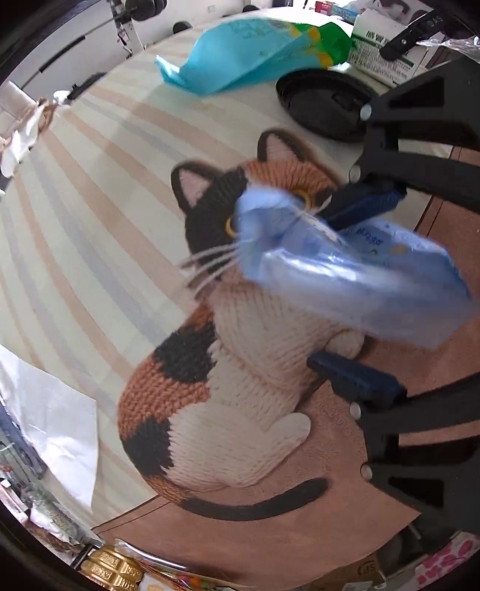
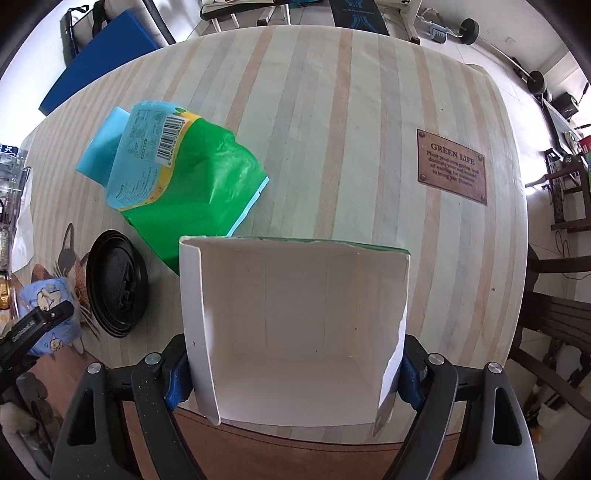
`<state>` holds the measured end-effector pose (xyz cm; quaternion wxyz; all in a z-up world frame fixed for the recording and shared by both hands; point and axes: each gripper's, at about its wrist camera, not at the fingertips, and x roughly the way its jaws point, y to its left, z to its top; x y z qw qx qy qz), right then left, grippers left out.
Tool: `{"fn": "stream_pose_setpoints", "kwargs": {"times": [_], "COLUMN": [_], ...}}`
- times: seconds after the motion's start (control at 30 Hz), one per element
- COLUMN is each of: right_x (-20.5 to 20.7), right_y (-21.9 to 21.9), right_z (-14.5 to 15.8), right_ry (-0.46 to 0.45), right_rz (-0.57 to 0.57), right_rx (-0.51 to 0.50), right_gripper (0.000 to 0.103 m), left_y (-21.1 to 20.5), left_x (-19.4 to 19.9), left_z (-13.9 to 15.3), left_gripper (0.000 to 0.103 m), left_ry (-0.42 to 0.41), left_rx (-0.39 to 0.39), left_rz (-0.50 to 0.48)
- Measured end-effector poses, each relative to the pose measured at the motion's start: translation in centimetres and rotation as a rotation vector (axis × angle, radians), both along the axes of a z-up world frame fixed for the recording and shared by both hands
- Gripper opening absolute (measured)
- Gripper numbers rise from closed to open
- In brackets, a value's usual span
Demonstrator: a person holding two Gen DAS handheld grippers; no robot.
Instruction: Collect trash
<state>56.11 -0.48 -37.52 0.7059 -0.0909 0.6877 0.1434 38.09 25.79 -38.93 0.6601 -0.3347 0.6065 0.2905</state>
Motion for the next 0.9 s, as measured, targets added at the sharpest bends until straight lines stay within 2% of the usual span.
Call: {"fn": "stream_pose_setpoints", "kwargs": {"times": [0.03,0.1,0.13,0.37,0.53,0.63,0.8,0.9], "right_x": [-0.1,-0.9,-1.3,-4.0,-7.6,-10.0,-14.5,-18.5], "right_y": [0.0,-0.8,-1.6,-3.5,-4.9,-5.1,-5.4,-5.0], "right_z": [0.1,0.3,0.6,2.3,4.6,6.3,8.7,10.1], "right_ry": [0.002,0.003,0.004,-0.016,-0.045,-0.063,-0.087,-0.101], "right_rz": [0.002,0.000,-0.001,0.019,0.041,0.064,0.105,0.136], "right_rx": [0.003,0.008,0.011,0.036,0.063,0.084,0.121,0.144], "right_gripper": [0.086,0.086,0.086,0.086,0.086,0.086,0.086,0.086], "left_y": [-0.5,-1.4,-1.8,-4.9,-6.3,-5.3,-6.6,-8.0], "left_x": [0.0,-0.2,-0.3,-2.2,-5.6,-8.8,-14.3,-18.7], "left_z": [0.4,1.1,1.5,5.6,8.8,9.8,12.4,13.8], "left_gripper": [0.028,0.024,0.019,0.012,0.010,0.010,0.010,0.010], "left_ry": [-0.008,-0.017,-0.023,-0.072,-0.116,-0.150,-0.211,-0.248], "left_rx": [0.007,0.015,0.025,0.144,0.195,0.210,0.227,0.233], "left_rz": [-0.011,-0.032,-0.043,-0.110,-0.131,-0.132,-0.117,-0.102]}}
